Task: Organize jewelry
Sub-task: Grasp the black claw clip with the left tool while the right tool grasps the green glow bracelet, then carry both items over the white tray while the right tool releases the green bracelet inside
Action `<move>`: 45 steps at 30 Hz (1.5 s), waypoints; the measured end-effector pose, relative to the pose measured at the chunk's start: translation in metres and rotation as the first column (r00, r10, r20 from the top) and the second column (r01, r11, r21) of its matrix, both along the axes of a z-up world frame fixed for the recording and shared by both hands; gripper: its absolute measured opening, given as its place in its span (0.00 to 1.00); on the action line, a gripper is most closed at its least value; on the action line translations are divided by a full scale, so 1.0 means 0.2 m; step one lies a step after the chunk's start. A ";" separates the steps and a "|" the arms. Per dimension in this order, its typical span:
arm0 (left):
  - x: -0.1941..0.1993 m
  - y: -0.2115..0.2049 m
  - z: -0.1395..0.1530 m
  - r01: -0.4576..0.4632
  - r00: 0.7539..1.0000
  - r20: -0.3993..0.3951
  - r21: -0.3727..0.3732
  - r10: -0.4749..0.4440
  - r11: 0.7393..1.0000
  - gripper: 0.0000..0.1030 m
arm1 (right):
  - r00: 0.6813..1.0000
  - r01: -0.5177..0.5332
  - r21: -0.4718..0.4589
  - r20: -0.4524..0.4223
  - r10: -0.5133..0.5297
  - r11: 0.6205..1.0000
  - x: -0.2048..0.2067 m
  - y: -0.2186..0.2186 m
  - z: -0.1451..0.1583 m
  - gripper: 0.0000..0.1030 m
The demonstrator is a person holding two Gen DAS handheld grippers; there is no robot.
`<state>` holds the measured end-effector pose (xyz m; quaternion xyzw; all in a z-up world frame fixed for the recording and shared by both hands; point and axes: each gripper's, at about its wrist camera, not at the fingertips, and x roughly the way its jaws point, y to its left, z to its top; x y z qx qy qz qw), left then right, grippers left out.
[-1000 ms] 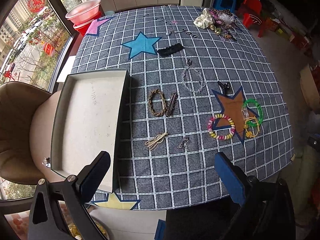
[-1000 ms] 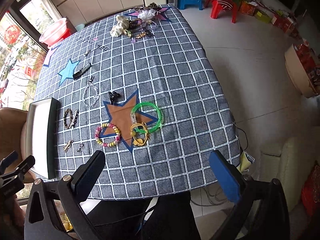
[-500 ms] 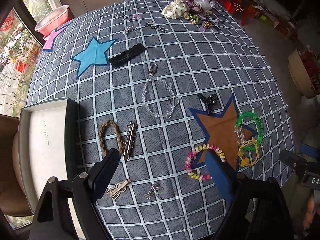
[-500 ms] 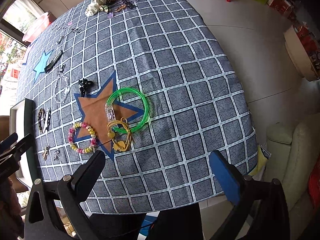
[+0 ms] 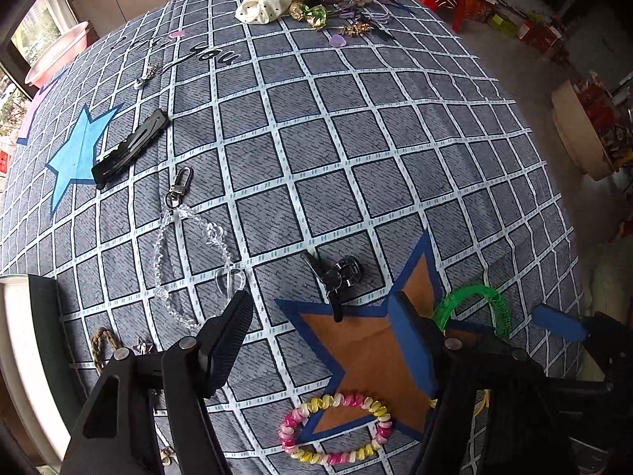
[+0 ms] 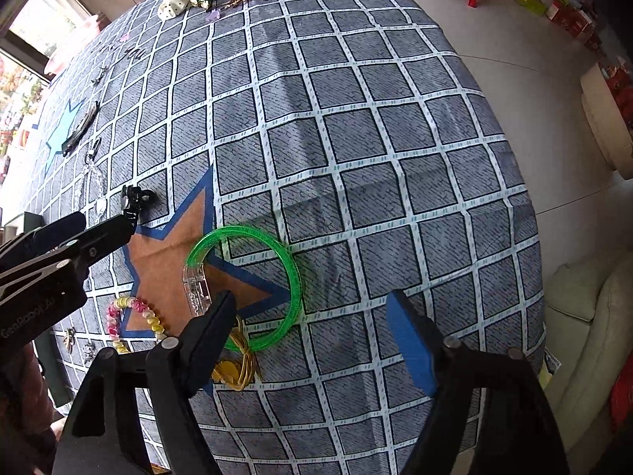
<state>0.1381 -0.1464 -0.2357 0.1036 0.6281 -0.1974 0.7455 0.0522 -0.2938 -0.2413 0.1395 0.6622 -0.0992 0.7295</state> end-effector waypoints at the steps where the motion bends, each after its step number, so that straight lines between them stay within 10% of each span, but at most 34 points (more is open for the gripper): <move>1: 0.00 -0.01 -0.02 0.005 1.000 -0.002 0.006 -0.005 1.000 0.63 | 1.000 -0.007 0.002 -0.003 0.007 1.000 0.01 0.01 -0.02 0.68; 8: 0.01 -0.07 -0.05 0.041 0.999 0.030 0.027 -0.042 0.999 0.30 | 0.997 -0.071 -0.069 0.015 0.073 0.995 0.06 0.11 -0.06 0.44; 12: 0.04 -0.09 -0.03 0.018 1.000 0.020 -0.002 -0.018 1.000 0.30 | 0.997 -0.077 -0.070 0.023 0.079 0.995 0.12 0.22 -0.06 0.07; 31: -0.19 0.48 0.39 -0.129 0.987 0.080 -0.111 0.139 0.985 0.30 | 0.986 -0.087 0.039 0.144 0.080 0.995 0.06 0.10 0.31 0.07; 45: -0.15 1.44 0.45 -0.432 0.886 0.163 -0.057 0.435 0.900 0.30 | 0.894 -0.423 0.107 0.209 0.396 0.900 0.39 1.06 0.46 0.07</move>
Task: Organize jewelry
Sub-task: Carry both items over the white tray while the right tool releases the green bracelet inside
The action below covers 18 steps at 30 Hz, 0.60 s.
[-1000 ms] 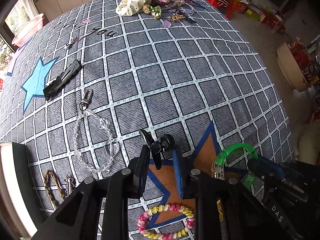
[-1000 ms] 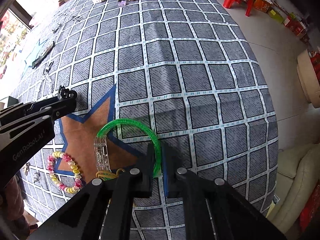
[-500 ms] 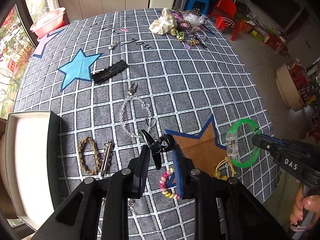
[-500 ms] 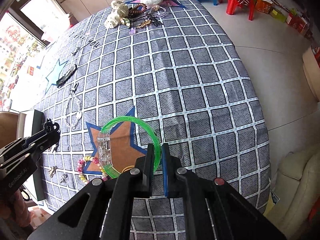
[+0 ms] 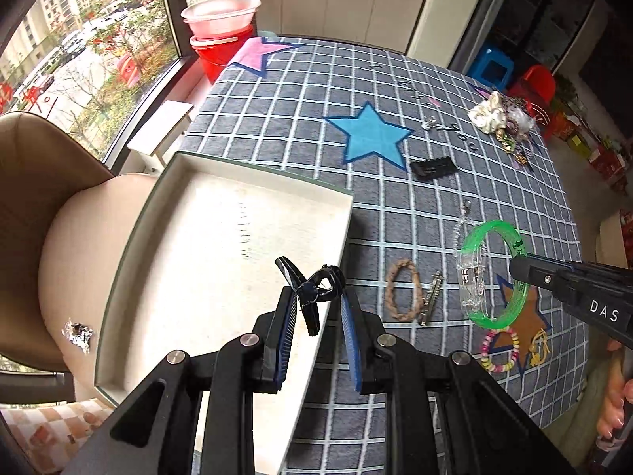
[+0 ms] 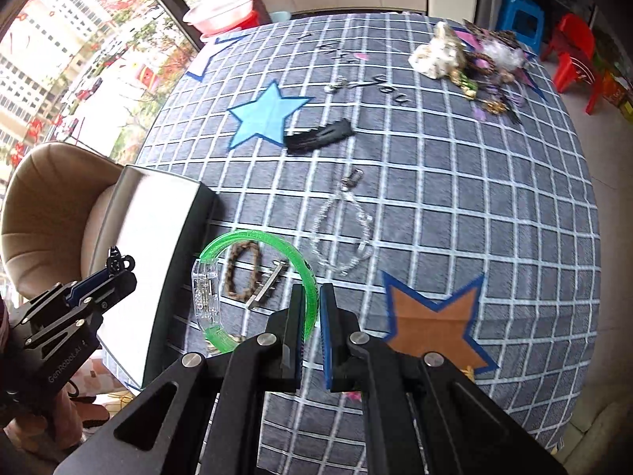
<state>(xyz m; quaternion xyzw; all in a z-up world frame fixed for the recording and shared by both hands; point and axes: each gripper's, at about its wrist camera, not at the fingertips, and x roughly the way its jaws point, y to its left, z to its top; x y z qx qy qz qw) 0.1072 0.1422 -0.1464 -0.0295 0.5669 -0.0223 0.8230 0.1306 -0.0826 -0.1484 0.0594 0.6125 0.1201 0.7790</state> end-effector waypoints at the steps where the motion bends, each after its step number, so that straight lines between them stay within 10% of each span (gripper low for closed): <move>1: 0.02 0.07 -0.02 -0.023 1.000 0.000 0.005 0.023 1.000 0.30 | 1.000 -0.027 0.004 0.000 0.027 1.000 0.04 0.09 -0.01 0.07; 18: 0.31 0.52 -0.44 -0.105 0.991 -0.072 0.095 0.112 0.990 0.30 | 0.976 -0.212 -0.077 -0.077 0.206 0.974 0.39 0.91 -0.35 0.07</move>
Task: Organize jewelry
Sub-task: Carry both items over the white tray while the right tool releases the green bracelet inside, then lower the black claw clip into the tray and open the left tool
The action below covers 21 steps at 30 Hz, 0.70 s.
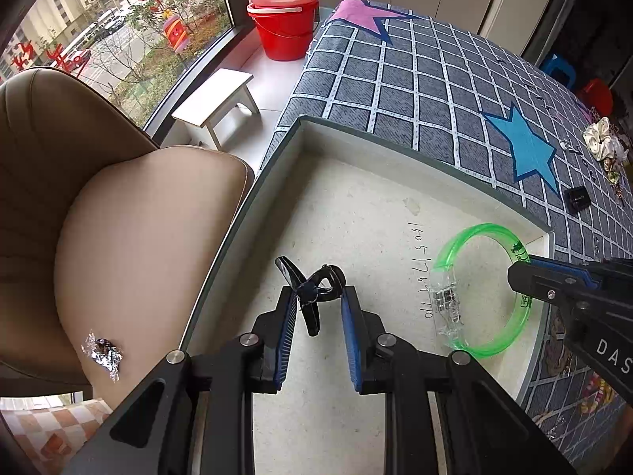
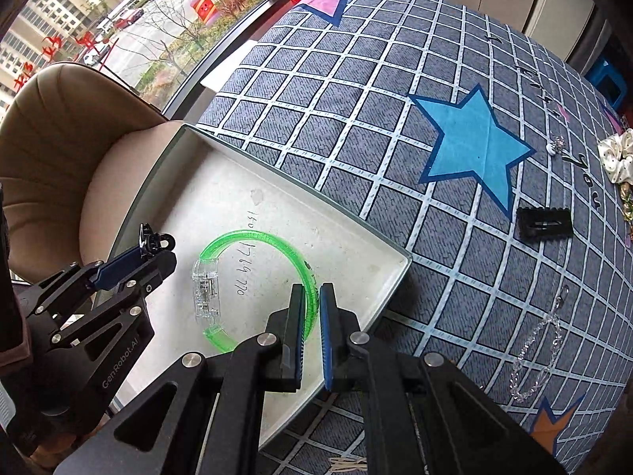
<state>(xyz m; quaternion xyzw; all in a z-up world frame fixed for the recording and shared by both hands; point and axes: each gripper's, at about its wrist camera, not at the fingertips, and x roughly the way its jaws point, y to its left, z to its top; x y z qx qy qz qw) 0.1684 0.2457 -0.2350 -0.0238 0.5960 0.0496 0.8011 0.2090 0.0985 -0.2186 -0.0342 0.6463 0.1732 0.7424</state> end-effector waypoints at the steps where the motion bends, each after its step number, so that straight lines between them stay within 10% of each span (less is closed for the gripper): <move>1: 0.00 0.00 -0.01 0.000 1.000 -0.005 0.001 0.000 1.000 0.30 | 1.000 0.001 -0.008 -0.006 -0.001 1.000 0.01 0.00 -0.02 0.07; 17: 0.02 -0.03 -0.05 0.011 0.999 -0.035 0.048 -0.010 0.999 0.30 | 0.999 -0.020 -0.043 -0.042 0.019 0.999 0.05 0.09 -0.18 0.11; 21: 0.01 -0.03 -0.02 -0.004 0.999 -0.035 0.039 0.005 0.999 0.30 | 1.000 -0.014 -0.006 -0.011 0.014 1.000 0.06 0.08 -0.10 0.48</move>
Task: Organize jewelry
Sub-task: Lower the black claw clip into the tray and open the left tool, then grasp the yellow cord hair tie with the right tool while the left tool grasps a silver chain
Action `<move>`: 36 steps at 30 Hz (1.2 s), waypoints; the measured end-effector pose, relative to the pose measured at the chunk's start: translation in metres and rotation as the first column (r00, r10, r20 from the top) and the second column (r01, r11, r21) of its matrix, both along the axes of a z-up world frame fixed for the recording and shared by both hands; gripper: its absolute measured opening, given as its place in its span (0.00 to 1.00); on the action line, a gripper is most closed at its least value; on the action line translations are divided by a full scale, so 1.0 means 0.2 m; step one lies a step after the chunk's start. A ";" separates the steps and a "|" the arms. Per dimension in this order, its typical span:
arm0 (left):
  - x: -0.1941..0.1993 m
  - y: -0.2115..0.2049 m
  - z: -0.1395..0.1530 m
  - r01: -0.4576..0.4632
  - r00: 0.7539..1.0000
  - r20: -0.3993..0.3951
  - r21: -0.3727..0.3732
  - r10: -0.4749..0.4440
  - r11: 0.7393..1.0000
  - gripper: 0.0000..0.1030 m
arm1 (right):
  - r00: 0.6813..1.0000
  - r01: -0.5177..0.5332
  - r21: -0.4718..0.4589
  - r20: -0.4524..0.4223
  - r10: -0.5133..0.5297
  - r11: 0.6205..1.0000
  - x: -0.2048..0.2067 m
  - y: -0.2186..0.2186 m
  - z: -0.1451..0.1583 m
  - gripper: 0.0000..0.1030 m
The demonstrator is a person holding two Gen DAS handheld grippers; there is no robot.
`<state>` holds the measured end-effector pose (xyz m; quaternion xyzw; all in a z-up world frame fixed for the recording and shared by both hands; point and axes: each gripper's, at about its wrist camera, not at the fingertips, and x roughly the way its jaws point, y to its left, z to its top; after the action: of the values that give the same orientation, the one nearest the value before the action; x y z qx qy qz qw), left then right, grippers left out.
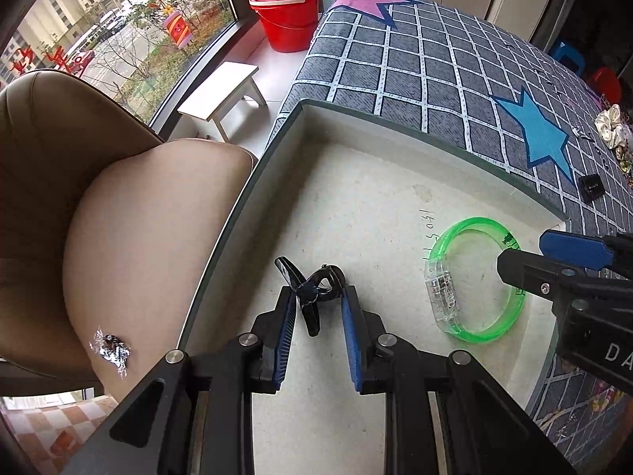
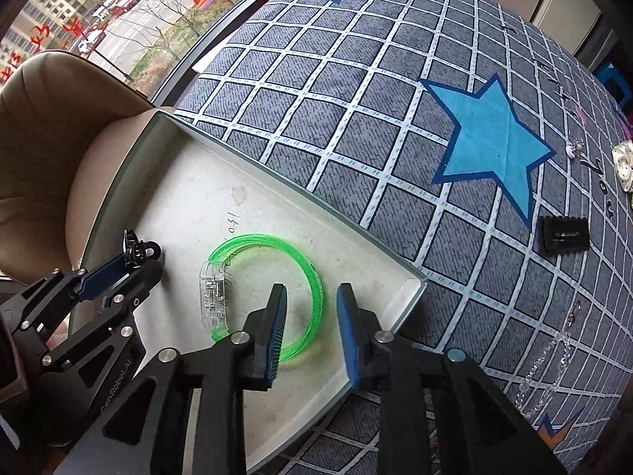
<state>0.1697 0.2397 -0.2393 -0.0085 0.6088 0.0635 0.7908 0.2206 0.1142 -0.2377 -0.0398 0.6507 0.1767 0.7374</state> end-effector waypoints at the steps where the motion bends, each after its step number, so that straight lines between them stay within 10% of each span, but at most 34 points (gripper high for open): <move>1: -0.01 0.00 0.01 -0.003 1.000 0.000 -0.003 0.003 1.000 0.30 | 1.000 0.002 0.009 0.011 -0.002 1.000 0.00 -0.01 0.03 0.50; 3: -0.02 -0.01 0.04 -0.010 1.000 0.006 -0.012 0.010 1.000 0.32 | 1.000 0.008 0.030 0.028 -0.009 1.000 0.00 -0.02 0.07 0.50; 5: -0.03 0.00 0.07 -0.024 1.000 0.019 -0.011 0.024 1.000 0.99 | 0.998 0.028 0.051 0.048 -0.031 0.998 0.00 -0.05 0.13 0.51; 18: -0.18 -0.14 0.25 0.027 0.998 0.058 0.064 -0.030 0.998 1.00 | 0.990 0.124 0.114 0.046 -0.130 0.986 -0.23 -0.37 0.37 0.80; 36: -0.59 -0.64 0.37 0.211 0.977 -0.016 0.049 -0.210 0.976 1.00 | 0.917 0.398 0.145 -0.067 -0.393 0.906 -0.82 -1.15 0.43 0.93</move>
<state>0.0512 0.1123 -0.1657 0.0764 0.6085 -0.0053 0.7898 0.0568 -0.1151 -0.1523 0.1540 0.6427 0.0747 0.7467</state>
